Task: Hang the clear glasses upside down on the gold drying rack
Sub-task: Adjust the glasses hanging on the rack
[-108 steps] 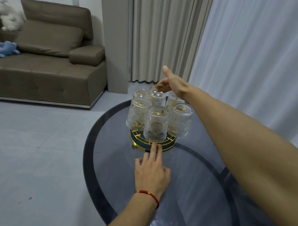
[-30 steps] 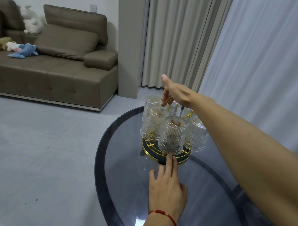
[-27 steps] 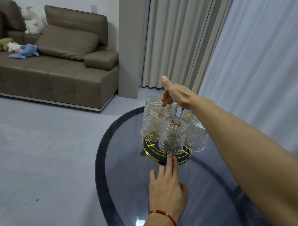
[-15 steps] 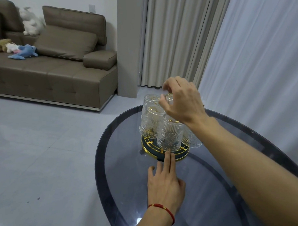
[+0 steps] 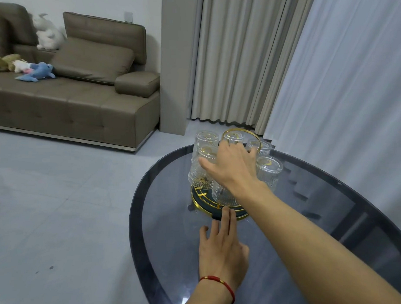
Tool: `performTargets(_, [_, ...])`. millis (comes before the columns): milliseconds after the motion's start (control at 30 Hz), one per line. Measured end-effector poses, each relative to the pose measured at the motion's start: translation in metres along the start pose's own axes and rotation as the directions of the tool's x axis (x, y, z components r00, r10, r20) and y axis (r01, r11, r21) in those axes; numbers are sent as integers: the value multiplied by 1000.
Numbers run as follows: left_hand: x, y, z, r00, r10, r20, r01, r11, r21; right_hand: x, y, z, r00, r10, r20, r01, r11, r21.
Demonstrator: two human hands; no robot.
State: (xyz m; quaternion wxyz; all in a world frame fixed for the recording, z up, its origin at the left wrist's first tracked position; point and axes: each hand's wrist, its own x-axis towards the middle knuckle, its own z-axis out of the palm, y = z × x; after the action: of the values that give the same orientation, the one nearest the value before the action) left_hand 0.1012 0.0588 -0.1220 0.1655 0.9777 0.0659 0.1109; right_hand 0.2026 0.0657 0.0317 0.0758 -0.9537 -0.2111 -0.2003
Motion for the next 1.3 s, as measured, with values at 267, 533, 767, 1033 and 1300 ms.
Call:
performTargets(267, [1,-1,0,1000,3,15,-3,1000,-6,2,0,-6,997,-73,25,73,997,3])
performTargets(533, [0,1,-2,1000,0,19,1,1000,-3,-1,6,-3,991,-130,34,131,991,-25])
performTargets(767, [-5,-1,2,998,11,-67,-17,996,-90,-1,44,-18,948,-318,1,317,948,-37])
performTargets(1033, [-4,0,-1,998,-12,-57,8,998,-65,-17,86,-22,921,-360,149,364,931,-4])
performTargets(1300, [-3,-2,-1,998,-11,-67,7,999,-53,-27,85,-21,928,-359,99,355,933,62])
